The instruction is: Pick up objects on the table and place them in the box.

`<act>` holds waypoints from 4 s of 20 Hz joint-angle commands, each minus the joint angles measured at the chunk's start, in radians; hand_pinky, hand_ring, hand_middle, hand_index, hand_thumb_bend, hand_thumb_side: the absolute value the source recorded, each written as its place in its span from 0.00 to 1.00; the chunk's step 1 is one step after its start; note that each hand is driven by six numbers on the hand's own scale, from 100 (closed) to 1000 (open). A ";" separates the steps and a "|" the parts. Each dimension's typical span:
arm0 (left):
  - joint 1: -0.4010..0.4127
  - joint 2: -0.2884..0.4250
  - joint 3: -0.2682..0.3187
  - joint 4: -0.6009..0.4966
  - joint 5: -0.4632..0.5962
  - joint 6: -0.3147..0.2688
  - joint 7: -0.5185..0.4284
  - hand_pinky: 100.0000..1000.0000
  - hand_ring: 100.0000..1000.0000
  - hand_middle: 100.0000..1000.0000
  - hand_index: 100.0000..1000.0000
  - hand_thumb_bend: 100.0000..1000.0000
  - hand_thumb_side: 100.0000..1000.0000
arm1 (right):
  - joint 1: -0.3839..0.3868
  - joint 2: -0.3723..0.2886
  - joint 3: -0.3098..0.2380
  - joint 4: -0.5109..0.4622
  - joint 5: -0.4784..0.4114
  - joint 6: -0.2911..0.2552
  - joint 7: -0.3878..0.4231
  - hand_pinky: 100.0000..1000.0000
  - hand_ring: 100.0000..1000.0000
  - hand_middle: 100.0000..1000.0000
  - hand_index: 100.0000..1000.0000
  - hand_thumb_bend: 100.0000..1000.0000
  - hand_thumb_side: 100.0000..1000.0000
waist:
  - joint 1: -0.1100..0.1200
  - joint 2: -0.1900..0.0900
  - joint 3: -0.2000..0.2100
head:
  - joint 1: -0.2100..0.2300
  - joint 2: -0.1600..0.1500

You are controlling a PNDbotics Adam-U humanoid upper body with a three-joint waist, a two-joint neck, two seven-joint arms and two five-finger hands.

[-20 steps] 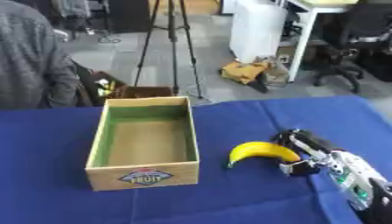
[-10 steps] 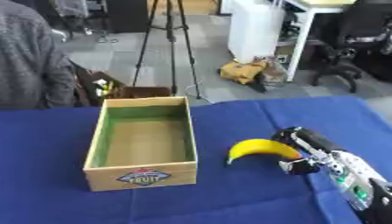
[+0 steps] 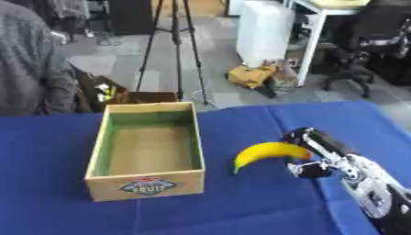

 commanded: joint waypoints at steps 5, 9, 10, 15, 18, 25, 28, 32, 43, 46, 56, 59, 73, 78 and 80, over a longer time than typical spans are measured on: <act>-0.004 0.014 0.003 -0.019 0.006 0.005 0.003 0.69 0.47 0.44 0.70 0.18 0.96 | -0.029 -0.058 -0.012 -0.064 -0.052 0.011 0.007 0.55 0.51 0.46 0.75 0.00 0.00 | -0.007 -0.033 -0.003 | -0.005 -0.010; -0.002 0.015 0.003 -0.018 0.007 0.007 0.004 0.69 0.47 0.44 0.70 0.19 0.96 | -0.042 -0.065 -0.015 -0.086 -0.086 0.015 0.006 0.55 0.51 0.45 0.75 0.00 0.00 | -0.012 -0.042 -0.006 | -0.005 -0.009; -0.002 0.016 0.003 -0.018 0.007 0.008 0.004 0.69 0.47 0.44 0.70 0.19 0.95 | -0.044 -0.066 -0.016 -0.091 -0.095 0.017 0.006 0.55 0.51 0.45 0.75 0.00 0.00 | -0.014 -0.044 -0.007 | -0.005 -0.009; -0.001 0.019 0.004 -0.018 0.009 0.014 0.005 0.69 0.47 0.44 0.70 0.19 0.95 | -0.059 -0.077 -0.019 -0.128 -0.148 0.023 0.001 0.54 0.50 0.45 0.74 0.00 0.00 | -0.025 -0.057 -0.010 | -0.005 -0.011; 0.000 0.021 0.003 -0.018 0.011 0.018 0.005 0.69 0.47 0.44 0.70 0.19 0.95 | -0.072 -0.081 -0.019 -0.150 -0.181 0.027 0.001 0.54 0.49 0.45 0.74 0.00 0.00 | -0.033 -0.065 -0.008 | -0.005 -0.012; 0.001 0.024 0.001 -0.017 0.014 0.025 0.005 0.68 0.47 0.44 0.70 0.19 0.94 | -0.142 -0.066 -0.003 -0.171 -0.260 0.043 0.016 0.55 0.49 0.45 0.73 0.00 0.00 | -0.048 -0.082 0.011 | -0.006 -0.015; 0.000 0.023 -0.003 -0.016 0.015 0.028 0.002 0.68 0.47 0.44 0.70 0.19 0.94 | -0.187 -0.048 0.016 -0.184 -0.293 0.047 0.038 0.55 0.49 0.45 0.73 0.00 0.00 | -0.052 -0.087 0.022 | -0.008 -0.015; -0.001 0.020 -0.012 -0.013 0.017 0.031 -0.007 0.68 0.47 0.44 0.70 0.19 0.95 | -0.245 -0.010 0.046 -0.189 -0.314 0.053 0.075 0.55 0.49 0.45 0.73 0.00 0.01 | -0.053 -0.091 0.039 | -0.013 -0.013; -0.010 0.003 -0.036 -0.009 0.028 0.029 -0.031 0.68 0.47 0.44 0.70 0.19 0.95 | -0.340 0.115 0.132 -0.124 -0.272 0.050 0.180 0.56 0.52 0.46 0.73 0.00 0.14 | -0.036 -0.087 0.114 | -0.031 -0.022; -0.015 -0.004 -0.042 -0.010 0.033 0.027 -0.037 0.68 0.47 0.44 0.70 0.18 0.95 | -0.349 0.145 0.150 -0.099 -0.242 0.037 0.201 0.56 0.53 0.47 0.73 0.00 0.15 | -0.030 -0.083 0.136 | -0.037 -0.027; -0.022 -0.017 -0.053 -0.008 0.038 0.026 -0.049 0.68 0.47 0.44 0.70 0.18 0.96 | -0.345 0.188 0.169 -0.047 -0.182 0.009 0.218 0.57 0.55 0.47 0.73 0.00 0.22 | -0.017 -0.068 0.166 | -0.056 -0.037; -0.024 -0.024 -0.058 -0.009 0.038 0.025 -0.055 0.68 0.47 0.44 0.69 0.18 0.96 | -0.338 0.216 0.190 -0.026 -0.147 -0.001 0.235 0.57 0.55 0.47 0.73 0.00 0.22 | -0.013 -0.056 0.175 | -0.069 -0.038; -0.029 -0.031 -0.060 -0.010 0.032 0.027 -0.059 0.68 0.47 0.43 0.69 0.19 0.97 | -0.322 0.255 0.255 0.006 0.012 -0.098 0.269 0.58 0.60 0.47 0.75 0.00 0.16 | -0.012 -0.036 0.163 | -0.075 -0.045; -0.030 -0.031 -0.061 -0.010 0.033 0.028 -0.059 0.68 0.47 0.43 0.69 0.19 0.97 | -0.320 0.268 0.259 0.019 0.085 -0.130 0.254 0.61 0.73 0.59 0.77 0.00 0.29 | -0.012 -0.036 0.156 | -0.075 -0.048; -0.031 -0.031 -0.061 -0.010 0.033 0.029 -0.059 0.68 0.47 0.43 0.69 0.19 0.97 | -0.321 0.271 0.260 0.023 0.101 -0.143 0.248 0.64 0.82 0.69 0.78 0.00 0.38 | -0.012 -0.037 0.153 | -0.076 -0.049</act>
